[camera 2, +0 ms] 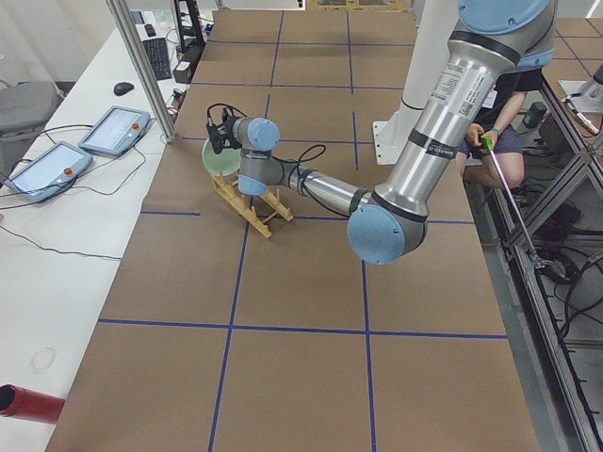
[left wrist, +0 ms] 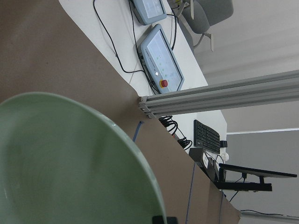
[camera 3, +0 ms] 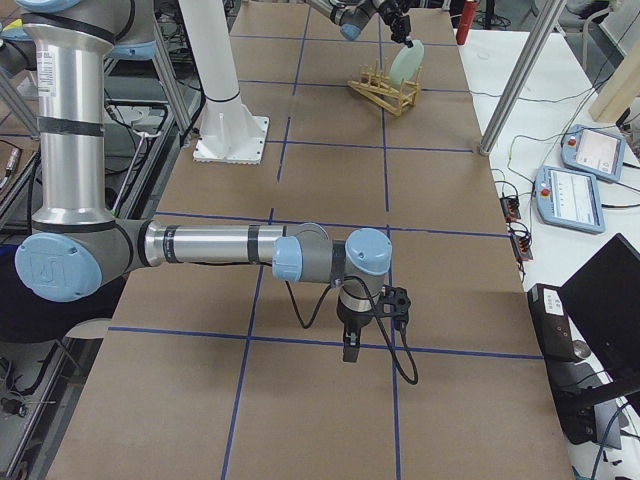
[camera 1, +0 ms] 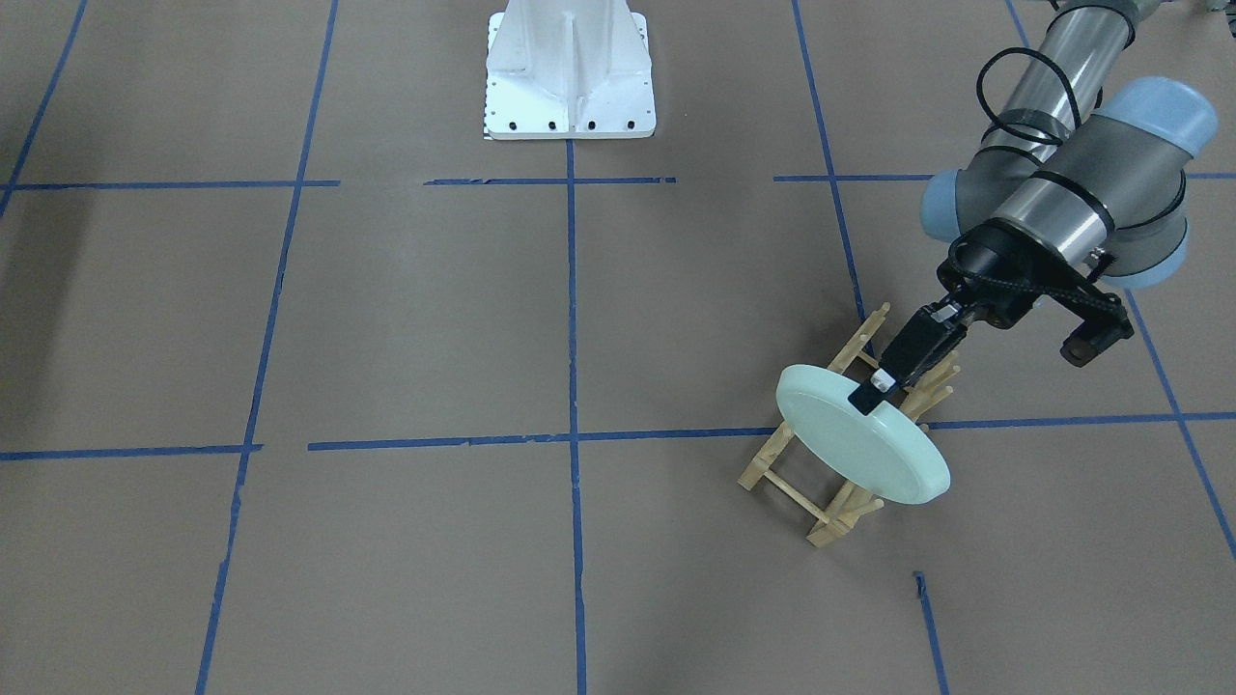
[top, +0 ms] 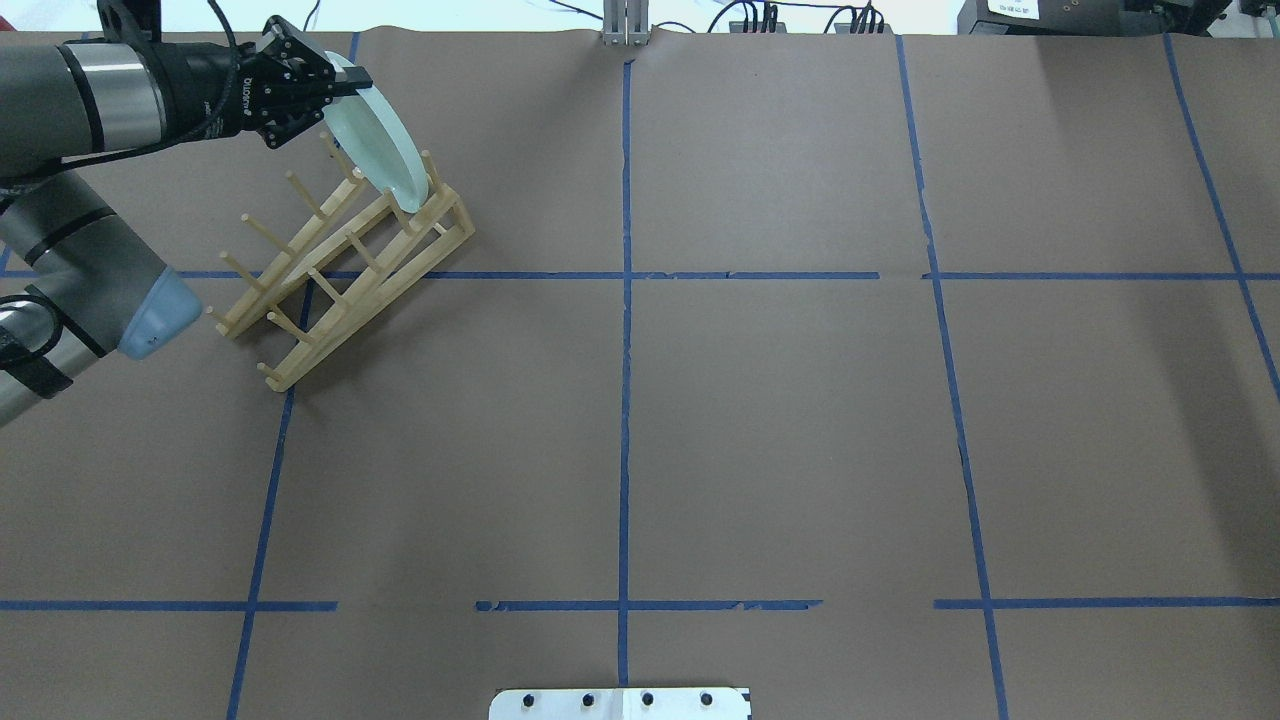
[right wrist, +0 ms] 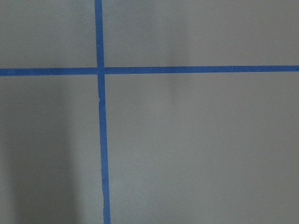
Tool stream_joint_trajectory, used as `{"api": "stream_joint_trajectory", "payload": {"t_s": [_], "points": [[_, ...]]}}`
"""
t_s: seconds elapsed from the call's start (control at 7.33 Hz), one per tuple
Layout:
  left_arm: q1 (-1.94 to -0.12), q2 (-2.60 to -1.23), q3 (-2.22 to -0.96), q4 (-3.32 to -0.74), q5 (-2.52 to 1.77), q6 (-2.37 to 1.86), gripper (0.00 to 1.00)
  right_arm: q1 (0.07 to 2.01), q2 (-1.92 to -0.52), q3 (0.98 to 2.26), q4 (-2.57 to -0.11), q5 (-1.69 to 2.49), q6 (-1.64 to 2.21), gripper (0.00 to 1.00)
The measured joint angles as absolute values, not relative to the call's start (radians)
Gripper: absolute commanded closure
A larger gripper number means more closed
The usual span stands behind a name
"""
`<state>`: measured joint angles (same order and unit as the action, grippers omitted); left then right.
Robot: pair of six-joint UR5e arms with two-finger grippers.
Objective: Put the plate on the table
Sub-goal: 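Carry the plate with the left gripper toward the robot, beside the rack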
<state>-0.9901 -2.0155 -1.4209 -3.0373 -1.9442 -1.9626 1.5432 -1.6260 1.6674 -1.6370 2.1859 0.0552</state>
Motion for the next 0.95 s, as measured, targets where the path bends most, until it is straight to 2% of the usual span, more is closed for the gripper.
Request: {"api": "stream_joint_trajectory", "payload": {"t_s": [0.55, 0.95], "points": [[-1.145, -2.039, -1.488, -2.986, -2.144, -2.013, 1.00, 1.543, -1.626, 1.667, -1.637, 2.186, 0.055, 0.00], [-1.164, -2.060, -1.701, -2.602, -2.251, -1.871, 1.00, 1.544, -1.626, 1.667, -1.637, 2.186, 0.055, 0.00]]}}
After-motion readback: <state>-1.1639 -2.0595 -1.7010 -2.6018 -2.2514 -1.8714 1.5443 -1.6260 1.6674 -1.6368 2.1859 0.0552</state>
